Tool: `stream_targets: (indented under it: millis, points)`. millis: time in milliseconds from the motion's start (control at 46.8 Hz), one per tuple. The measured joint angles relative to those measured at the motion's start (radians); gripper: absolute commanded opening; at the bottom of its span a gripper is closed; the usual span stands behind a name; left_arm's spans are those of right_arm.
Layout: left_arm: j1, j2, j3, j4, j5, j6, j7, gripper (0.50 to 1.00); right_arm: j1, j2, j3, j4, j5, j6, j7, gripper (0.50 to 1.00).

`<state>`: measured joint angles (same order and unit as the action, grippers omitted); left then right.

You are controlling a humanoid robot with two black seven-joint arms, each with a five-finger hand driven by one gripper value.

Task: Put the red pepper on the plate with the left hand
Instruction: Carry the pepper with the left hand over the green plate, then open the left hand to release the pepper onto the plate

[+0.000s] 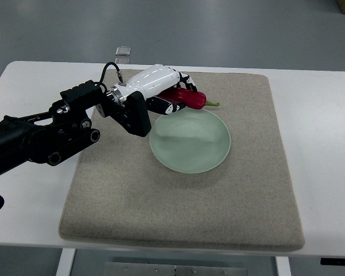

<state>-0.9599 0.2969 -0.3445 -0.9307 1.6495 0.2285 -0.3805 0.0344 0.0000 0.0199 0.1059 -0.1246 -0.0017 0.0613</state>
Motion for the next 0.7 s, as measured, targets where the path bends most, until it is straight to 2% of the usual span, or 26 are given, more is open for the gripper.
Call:
stream_targets:
  millis: [705]
  points:
    - [0.030, -0.026, 0.062, -0.019, 0.003, -0.011, -0.014, 0.500, 0.000, 0.000, 0.000, 0.000, 0.000, 0.000, 0.000, 0.928]
